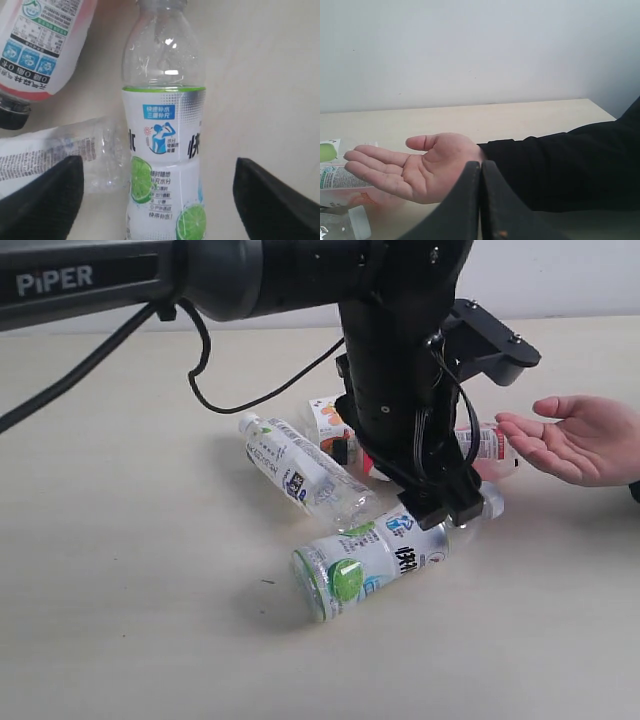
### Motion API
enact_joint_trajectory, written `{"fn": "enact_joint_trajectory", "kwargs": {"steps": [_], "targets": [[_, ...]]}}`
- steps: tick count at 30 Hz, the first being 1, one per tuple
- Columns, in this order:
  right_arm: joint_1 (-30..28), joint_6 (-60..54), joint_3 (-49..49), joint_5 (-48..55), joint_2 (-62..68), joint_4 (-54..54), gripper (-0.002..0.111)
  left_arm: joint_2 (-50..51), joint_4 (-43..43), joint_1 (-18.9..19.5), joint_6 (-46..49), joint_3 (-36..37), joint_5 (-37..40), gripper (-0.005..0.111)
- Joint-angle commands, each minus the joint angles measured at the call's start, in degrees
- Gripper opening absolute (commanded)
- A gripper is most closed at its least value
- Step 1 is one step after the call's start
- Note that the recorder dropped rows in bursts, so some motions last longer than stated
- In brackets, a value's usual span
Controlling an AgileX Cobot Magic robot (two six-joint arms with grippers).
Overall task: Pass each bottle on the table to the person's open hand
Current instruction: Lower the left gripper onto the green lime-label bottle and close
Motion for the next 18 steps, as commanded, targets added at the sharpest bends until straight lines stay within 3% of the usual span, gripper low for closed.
{"fn": "enact_joint_trajectory", "kwargs": {"steps": [1, 18], "targets": [[-0.45, -0.49, 0.24, -0.65, -0.27, -0.25, 0.000, 1.98, 1.14, -0.29, -0.65, -0.54, -1.16, 0.078], [-0.45, -0.49, 0.24, -0.65, -0.27, -0.37, 0.000, 5.93, 1.14, -0.29, -0.65, -0.58, -5.57, 0.078]]}}
